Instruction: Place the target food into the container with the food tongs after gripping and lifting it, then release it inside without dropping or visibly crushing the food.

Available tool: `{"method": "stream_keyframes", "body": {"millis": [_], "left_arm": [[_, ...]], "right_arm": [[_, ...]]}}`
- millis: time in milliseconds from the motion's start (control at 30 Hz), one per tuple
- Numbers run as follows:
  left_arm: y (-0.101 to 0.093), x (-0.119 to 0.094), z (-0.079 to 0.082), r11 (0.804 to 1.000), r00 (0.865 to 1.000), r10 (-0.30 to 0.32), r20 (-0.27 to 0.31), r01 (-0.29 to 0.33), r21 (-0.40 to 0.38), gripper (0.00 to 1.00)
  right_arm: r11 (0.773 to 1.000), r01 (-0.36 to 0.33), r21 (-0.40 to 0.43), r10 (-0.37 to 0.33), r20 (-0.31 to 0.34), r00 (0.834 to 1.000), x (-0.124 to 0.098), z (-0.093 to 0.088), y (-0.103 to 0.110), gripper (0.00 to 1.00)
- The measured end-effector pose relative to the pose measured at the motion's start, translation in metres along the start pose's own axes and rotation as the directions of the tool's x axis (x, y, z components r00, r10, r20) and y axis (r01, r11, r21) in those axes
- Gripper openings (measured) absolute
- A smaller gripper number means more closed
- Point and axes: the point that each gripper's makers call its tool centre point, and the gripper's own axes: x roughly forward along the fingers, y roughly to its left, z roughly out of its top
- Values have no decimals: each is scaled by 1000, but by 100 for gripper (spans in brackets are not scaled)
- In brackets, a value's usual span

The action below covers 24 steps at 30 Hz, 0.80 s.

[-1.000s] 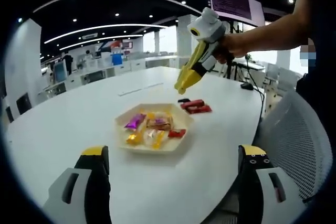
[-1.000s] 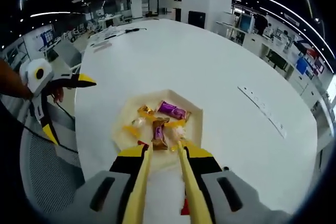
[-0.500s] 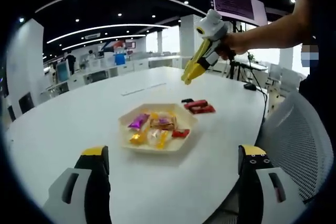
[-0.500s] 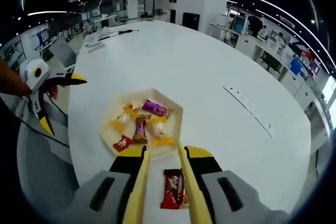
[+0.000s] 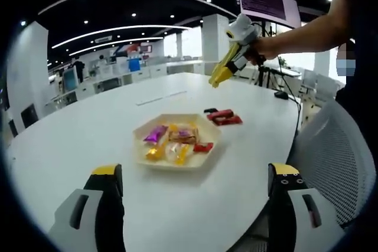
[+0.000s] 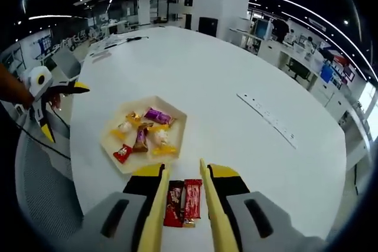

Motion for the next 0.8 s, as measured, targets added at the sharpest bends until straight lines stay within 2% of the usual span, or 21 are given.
{"method": "stream_keyframes", "body": {"millis": [167,367,500,600,800], "left_arm": [[0,-1,1,1000,1000,5,2,-5,-5,99],[-5,-1,5,998,999,-37,32,39,-59,99],[-4,-1,6,997,999,-32,41,35,-68,99],[-2,-6,18,998,995,-27,92,31,-46,99],[4,-10,28,997,995,-8,100,16,-82,99]], "right_arm": [[1000,1,6,-1,-13,1000,-3,-9,-6,28],[1000,10,-8,-10,-20,1000,-8,-17,-17,28],[999,17,-33,-18,-25,1000,-9,-22,-24,27],[999,29,-24,-29,-24,999,-9,-25,-31,27],[999,30,-44,-31,-33,999,-6,-35,-36,27]]}}
